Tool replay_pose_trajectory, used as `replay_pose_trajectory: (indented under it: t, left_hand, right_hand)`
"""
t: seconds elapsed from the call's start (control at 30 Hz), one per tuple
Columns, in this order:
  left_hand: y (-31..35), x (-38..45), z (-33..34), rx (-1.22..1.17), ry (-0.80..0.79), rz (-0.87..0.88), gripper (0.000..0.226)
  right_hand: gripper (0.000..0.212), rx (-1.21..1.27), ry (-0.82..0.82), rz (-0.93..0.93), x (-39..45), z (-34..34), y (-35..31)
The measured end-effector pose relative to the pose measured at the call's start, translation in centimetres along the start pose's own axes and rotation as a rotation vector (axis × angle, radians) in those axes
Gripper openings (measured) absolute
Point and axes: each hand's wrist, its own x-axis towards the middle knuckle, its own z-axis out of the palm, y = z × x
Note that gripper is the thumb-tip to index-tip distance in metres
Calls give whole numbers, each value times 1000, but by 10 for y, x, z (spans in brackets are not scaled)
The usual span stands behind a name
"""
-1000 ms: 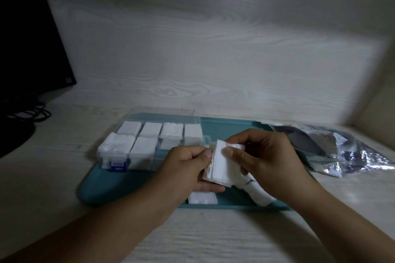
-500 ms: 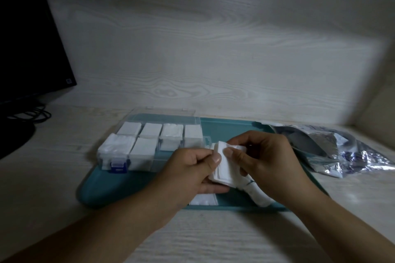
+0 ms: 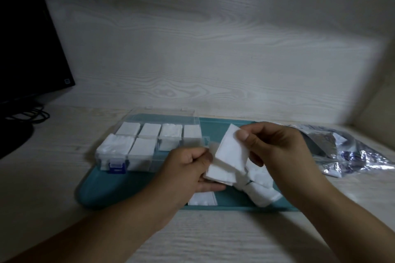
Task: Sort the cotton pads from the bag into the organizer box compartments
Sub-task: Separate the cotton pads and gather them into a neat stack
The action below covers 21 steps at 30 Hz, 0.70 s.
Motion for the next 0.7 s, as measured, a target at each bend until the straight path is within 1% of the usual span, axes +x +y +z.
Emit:
replay_pose_trajectory:
  t: [0.07, 0.1, 0.17, 0.27, 0.37, 0.7]
  left_hand:
    - [0, 1, -1, -12, 8, -17, 20]
    - [0, 1, -1, -13, 8, -23, 20]
    - [0, 0, -2, 4, -12, -21, 21]
    - [0, -1, -2, 21, -49, -5, 22]
    - [0, -1, -3, 5, -51, -10, 22]
    - [-1, 1, -3, 11, -37, -25, 23]
  right_hand:
    - [13, 82, -89, 24, 0, -4, -4]
    - [18, 77, -137, 32, 0, -5, -5]
    - [17, 0, -175, 22, -2, -1, -5]
    - [8, -107, -138, -9, -4, 7, -1]
    - [4, -168, -95, -34, -5, 11, 5]
    - [6, -233, -84, -97, -8, 12, 7]
